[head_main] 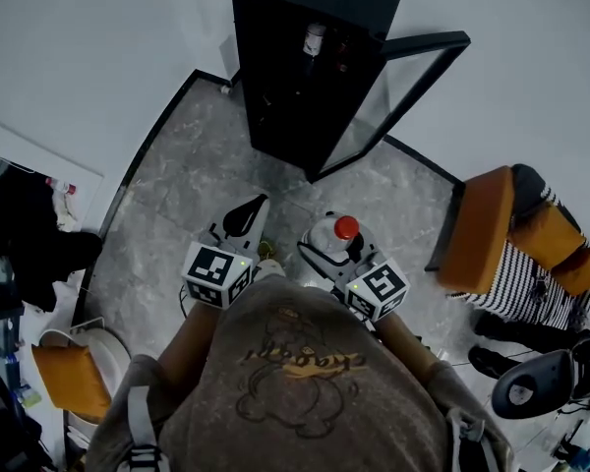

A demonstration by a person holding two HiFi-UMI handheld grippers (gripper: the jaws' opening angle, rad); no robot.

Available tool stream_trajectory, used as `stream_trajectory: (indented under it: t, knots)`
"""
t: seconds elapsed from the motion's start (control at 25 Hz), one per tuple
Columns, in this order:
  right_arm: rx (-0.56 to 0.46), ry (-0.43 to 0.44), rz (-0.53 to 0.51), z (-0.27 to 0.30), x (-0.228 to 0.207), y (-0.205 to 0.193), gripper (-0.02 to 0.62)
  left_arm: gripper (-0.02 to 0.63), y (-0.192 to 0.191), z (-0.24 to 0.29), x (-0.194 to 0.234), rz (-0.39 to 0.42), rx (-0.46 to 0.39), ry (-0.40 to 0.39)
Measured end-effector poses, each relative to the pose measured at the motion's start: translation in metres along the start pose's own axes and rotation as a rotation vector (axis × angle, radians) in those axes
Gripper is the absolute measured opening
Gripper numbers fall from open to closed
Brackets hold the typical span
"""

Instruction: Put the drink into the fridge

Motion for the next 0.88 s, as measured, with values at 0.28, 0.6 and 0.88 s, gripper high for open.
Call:
stream_trajectory:
  t: [0.28, 0.6, 0.88]
  knots:
    - [-0.011, -0.052, -0.002, 0.039, -0.026, 0.012, 0.344, 0.005, 0.016, 0.021, 0.033, 0.013, 0.019, -0.041]
    - [-0.008, -0.118, 0.011, 0.074, -0.041, 0.024, 0.344, 0.006, 0.035, 0.033, 0.058, 0.027, 0.034, -0.108]
    - [0.011, -0.144, 0.024, 0.085, -0.049, 0.023, 0.344, 0.006, 0.039, 0.046, 0.065, 0.026, 0.043, -0.14]
Point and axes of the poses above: the fingertips, and each gripper's own axes: z forward along the fingers, x to its left, y out of its top, the point moved 1 cm from there along -z, backward along the fingers, and after that the axes turned 10 degrees about -z, right-handed, at the moved point
